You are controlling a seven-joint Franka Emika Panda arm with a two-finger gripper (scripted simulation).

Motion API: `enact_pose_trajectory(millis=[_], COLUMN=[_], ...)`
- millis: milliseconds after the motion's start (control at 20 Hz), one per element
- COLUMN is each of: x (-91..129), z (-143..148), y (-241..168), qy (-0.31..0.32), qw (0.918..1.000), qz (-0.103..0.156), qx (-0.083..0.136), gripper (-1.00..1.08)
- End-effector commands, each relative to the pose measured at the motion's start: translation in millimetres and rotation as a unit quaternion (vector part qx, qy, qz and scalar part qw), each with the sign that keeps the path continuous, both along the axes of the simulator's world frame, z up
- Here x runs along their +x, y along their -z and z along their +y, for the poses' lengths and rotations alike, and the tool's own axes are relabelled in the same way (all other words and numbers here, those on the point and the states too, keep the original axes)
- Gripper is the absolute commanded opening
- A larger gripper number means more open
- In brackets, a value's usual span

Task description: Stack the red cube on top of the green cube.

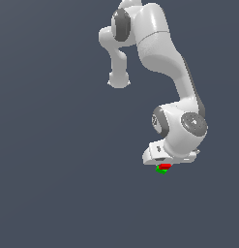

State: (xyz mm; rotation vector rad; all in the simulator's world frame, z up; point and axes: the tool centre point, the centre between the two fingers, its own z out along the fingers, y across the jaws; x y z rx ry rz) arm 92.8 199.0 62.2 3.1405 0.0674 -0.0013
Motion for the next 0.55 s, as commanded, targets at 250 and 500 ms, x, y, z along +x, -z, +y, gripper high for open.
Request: enact_pose_trajectory(millis=[250, 500], x=[1.4, 1.4], z=[0.5, 0.5], y=[-0.3, -0.3], qy=[0.000, 0.000], qw=[1.0000, 1.0000], qz=[-0.001, -0.001], qx=[0.000, 0.000], gripper=[1.00, 1.00])
